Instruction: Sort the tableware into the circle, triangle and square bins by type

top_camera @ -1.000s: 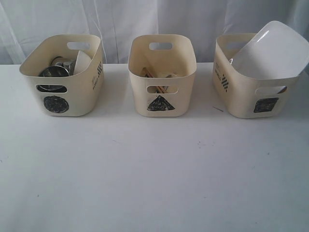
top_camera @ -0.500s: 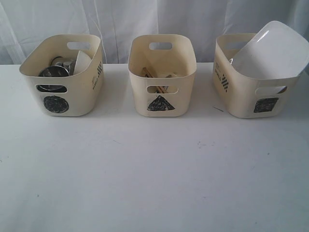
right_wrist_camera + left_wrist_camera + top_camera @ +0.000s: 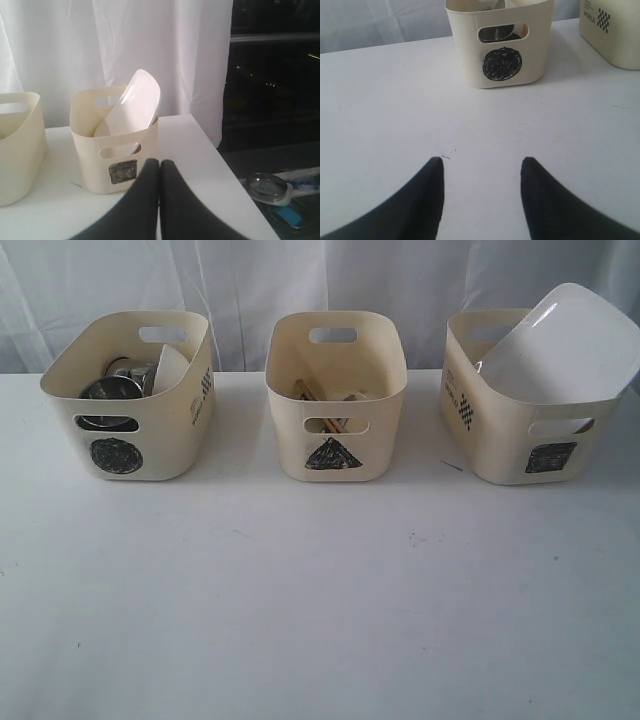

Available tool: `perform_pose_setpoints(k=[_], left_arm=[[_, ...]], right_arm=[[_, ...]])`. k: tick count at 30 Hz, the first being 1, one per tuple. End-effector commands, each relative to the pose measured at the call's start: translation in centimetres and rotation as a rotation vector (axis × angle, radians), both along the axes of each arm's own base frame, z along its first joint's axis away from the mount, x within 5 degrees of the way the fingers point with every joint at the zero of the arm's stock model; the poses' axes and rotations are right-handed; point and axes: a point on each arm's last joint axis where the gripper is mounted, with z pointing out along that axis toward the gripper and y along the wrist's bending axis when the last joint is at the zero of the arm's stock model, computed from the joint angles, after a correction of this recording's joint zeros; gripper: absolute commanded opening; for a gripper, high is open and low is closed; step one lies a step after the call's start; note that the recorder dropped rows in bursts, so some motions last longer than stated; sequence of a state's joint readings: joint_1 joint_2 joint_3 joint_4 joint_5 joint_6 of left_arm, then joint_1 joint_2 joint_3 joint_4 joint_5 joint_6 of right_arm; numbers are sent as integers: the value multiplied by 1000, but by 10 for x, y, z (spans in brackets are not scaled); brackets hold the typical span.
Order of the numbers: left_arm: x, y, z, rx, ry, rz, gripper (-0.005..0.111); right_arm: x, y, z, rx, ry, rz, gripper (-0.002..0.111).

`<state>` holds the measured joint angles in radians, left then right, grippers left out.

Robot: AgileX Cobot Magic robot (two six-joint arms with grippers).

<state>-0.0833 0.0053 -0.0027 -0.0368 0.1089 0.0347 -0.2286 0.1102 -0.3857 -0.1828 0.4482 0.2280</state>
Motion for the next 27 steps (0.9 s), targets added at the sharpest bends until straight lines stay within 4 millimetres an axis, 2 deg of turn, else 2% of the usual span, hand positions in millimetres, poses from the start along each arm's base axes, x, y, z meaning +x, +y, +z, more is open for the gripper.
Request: perform_pose_setpoints(k=[1, 3, 7, 10, 13, 19, 27], left_arm=[[0, 0, 0, -14, -7, 4, 52], [0, 0, 0, -14, -7, 4, 52], [0, 0, 0, -14, -7, 4, 52], [0, 0, 0, -14, -7, 4, 52], [0, 0, 0, -14, -7, 4, 52], [0, 0, 0, -14, -7, 4, 52], [0, 0, 0, -14, -7, 4, 52]], right_arm=[[2, 2, 3, -20, -79, 32, 0], [4, 4, 1, -34, -105, 49, 0], [6, 5, -16, -39, -127, 75, 0], [4, 6, -38, -32, -120, 76, 0], [10, 5, -63, 19, -58, 80, 0], [16, 4, -92, 34, -2, 79, 0], [16, 4, -106, 43, 101, 78, 0]])
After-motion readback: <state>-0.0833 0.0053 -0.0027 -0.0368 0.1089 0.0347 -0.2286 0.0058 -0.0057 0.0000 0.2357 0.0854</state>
